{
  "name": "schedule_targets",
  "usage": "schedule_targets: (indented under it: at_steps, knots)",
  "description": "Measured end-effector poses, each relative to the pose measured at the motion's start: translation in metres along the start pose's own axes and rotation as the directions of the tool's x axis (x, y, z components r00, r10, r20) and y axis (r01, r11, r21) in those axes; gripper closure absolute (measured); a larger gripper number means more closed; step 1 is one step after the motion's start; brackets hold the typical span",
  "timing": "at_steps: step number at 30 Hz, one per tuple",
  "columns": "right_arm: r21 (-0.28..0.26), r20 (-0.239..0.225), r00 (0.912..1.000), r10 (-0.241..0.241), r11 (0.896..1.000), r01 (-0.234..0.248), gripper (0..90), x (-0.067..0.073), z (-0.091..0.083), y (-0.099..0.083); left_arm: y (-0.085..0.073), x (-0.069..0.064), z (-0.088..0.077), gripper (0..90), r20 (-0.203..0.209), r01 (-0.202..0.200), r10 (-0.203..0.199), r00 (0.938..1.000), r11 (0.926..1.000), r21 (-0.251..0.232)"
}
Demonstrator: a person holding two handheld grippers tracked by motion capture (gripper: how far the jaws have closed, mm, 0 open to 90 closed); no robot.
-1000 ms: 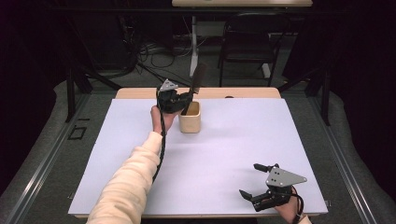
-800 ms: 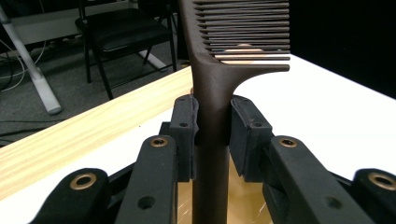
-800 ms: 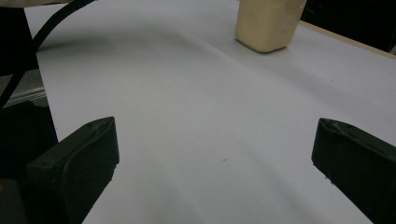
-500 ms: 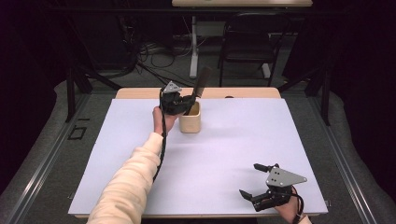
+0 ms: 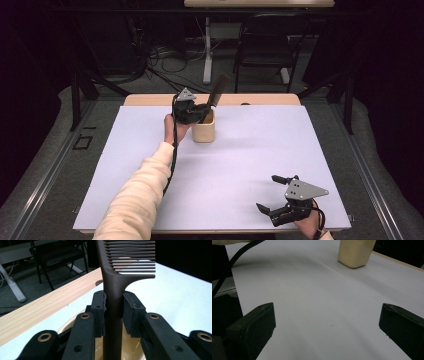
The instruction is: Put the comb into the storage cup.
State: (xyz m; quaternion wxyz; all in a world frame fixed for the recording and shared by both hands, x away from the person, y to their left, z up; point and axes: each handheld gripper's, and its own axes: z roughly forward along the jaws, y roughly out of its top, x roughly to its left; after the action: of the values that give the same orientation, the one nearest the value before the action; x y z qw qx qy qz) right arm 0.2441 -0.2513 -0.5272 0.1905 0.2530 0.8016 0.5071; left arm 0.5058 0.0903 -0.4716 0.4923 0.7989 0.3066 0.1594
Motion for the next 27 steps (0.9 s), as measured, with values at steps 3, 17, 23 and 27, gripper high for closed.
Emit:
schedule_targets:
  at_steps: [3,17,23,27]
  knots:
    - [0.000,-0.001,1.0000,0.002,1.000,-0.002,0.2,0.0001,-0.0001,0.0001,-0.0002,-0.0007,0.0018,72.2,-0.002,-0.009,0.009,1.0000,0.9999,0.009]
    - [0.002,-0.001,1.0000,0.000,1.000,0.000,0.2,-0.0001,0.0000,0.0000,-0.0016,-0.0009,0.0057,72.2,0.003,-0.050,0.050,0.9988,0.9976,0.049]
    - [0.001,0.001,1.0000,0.001,1.000,-0.001,0.2,-0.0002,0.0001,-0.0001,-0.0025,-0.0006,0.0074,72.2,0.002,-0.067,0.067,0.9977,0.9958,0.062]
    - [0.001,0.001,1.0000,0.001,1.000,-0.001,0.2,-0.0002,0.0000,-0.0001,-0.0035,-0.0011,0.0085,72.2,-0.001,-0.069,0.069,0.9976,0.9953,0.068]
